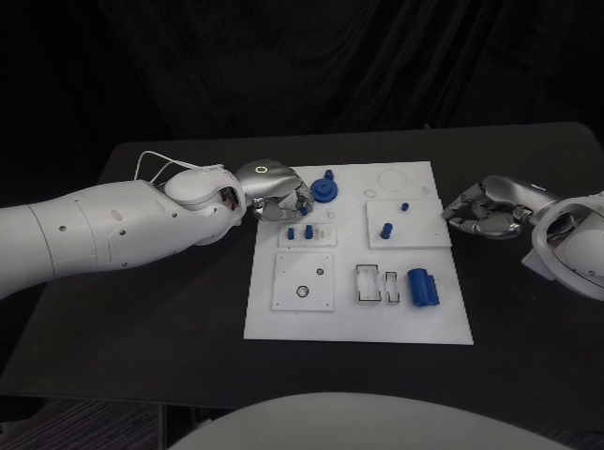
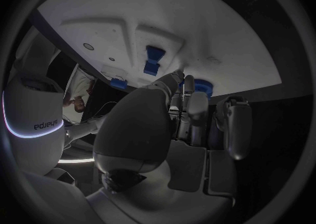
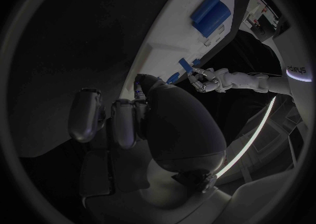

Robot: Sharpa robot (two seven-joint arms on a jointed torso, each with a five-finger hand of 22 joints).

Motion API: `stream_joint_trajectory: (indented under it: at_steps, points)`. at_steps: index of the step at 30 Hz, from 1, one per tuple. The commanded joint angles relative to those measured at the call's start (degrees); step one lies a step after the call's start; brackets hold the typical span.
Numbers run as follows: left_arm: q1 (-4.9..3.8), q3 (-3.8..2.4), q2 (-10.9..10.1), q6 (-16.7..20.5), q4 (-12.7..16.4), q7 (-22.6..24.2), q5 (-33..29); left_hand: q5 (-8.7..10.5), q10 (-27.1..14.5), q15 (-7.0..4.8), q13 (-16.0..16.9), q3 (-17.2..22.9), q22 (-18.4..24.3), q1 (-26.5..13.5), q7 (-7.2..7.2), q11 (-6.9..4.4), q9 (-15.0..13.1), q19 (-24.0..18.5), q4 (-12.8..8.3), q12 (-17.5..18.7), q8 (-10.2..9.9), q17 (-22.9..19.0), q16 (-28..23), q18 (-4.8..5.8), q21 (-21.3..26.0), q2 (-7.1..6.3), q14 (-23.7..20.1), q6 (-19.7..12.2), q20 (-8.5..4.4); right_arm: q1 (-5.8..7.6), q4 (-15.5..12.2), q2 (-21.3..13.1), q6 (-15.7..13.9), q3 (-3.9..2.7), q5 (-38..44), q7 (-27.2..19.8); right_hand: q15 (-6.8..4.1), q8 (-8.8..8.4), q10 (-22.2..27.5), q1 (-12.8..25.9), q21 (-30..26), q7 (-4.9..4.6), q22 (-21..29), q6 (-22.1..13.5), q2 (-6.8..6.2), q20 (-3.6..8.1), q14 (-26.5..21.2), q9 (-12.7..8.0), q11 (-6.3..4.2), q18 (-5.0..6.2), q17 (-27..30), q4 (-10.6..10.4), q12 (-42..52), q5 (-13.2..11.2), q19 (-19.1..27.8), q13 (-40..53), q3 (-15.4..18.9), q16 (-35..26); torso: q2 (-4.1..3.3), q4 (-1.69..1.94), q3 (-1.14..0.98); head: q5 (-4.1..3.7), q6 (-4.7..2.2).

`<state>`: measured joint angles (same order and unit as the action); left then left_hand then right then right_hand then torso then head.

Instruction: Assemble the parts on the task board

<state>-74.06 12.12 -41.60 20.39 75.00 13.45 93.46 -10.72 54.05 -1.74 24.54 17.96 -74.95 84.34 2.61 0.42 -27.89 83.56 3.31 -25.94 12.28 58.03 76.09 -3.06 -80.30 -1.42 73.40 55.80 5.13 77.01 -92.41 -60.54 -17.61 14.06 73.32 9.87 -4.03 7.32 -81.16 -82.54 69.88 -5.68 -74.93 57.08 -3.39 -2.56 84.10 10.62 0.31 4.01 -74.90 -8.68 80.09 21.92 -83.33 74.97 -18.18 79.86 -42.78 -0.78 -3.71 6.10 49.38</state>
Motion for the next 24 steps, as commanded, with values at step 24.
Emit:
stream_joint_trajectory:
  at_steps: [24]
  points:
    - [0.2,-0.04,0.52,-2.82,-0.32,-1.53,-0.09,3.66,-4.54,0.79,-1.35,0.03,-11.18,-1.6,-2.67,1.11,1.65,-1.74,1.07,4.01,-7.07,-2.75,-1.65,0.15,2.49,-0.85,-2.54,-7.65,0.34,-0.3,0.12,0.01,1.23,0.11,0.17,1.23,0.46,0.34,0.0,-0.2,-0.35,0.0,-9.68,0.48,-0.15,-0.1,3.32,0.01,-0.08,0.07,-5.54,-0.08,-0.14,0.11,0.0,4.0,0.06,-0.24,0.04,0.02,0.04,0.05,0.33]
